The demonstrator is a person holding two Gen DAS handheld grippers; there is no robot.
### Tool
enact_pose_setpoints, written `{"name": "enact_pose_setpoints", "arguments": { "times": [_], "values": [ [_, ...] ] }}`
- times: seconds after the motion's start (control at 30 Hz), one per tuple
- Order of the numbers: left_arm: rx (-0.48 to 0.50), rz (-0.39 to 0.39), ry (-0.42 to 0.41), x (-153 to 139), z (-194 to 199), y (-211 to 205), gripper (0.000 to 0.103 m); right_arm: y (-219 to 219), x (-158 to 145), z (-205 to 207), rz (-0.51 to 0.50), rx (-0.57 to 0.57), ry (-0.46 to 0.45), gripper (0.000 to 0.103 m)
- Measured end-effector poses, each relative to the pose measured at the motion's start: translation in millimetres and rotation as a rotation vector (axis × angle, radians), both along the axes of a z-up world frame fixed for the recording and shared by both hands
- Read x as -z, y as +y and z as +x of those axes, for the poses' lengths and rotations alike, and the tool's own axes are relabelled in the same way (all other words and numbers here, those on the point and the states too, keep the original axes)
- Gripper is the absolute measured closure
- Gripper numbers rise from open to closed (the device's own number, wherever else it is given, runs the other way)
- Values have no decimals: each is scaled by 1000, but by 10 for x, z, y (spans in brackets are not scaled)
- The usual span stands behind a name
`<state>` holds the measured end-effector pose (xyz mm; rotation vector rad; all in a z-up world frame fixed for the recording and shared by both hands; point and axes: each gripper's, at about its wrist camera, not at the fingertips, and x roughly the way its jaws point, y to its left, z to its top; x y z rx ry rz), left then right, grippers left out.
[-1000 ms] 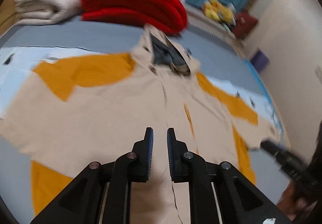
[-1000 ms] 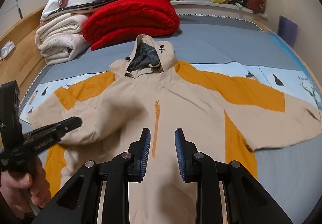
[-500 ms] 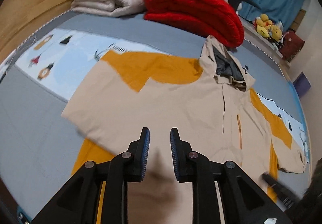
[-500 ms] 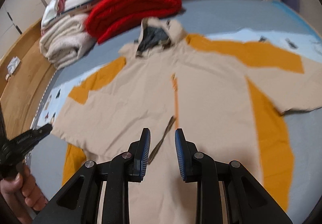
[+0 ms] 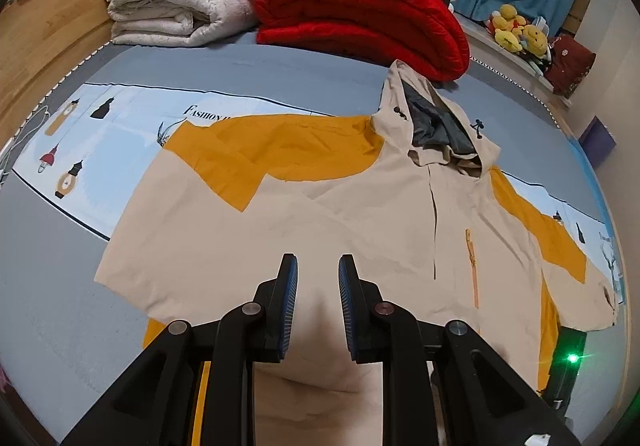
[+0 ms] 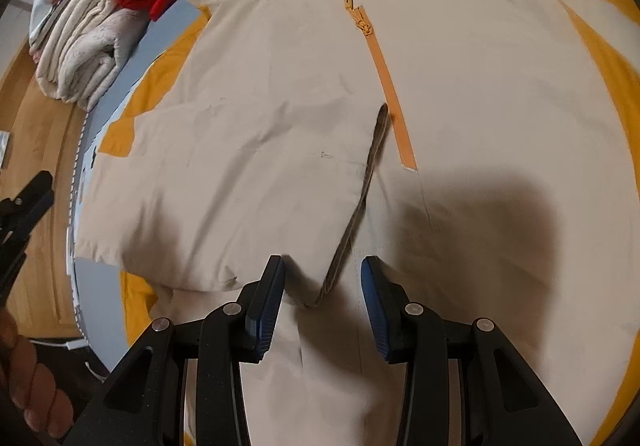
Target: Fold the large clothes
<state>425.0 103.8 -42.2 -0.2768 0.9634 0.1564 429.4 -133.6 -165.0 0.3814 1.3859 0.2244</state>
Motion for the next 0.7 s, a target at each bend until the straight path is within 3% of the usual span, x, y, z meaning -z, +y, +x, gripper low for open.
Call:
{"name": "enact_pose_setpoints", "arguments": {
  "times": [0.13, 0.2, 0.3, 0.6, 0.7],
  "values": [
    [5, 0, 11, 3, 29, 34, 84, 84, -50, 28, -34, 9, -30, 64],
    [-12, 2, 19, 17, 44, 83, 84, 126, -93, 47, -50, 20, -49, 88],
    [-40, -9, 30, 44, 71, 132, 84, 103, -232, 81, -53, 27, -111, 96],
    [-25, -4, 41, 91, 134, 106, 84, -317, -947, 410, -130, 93, -435, 100],
    [-33, -9, 48, 113, 160, 130, 84, -601, -1055, 547, -187, 131, -480, 100]
  ]
}}
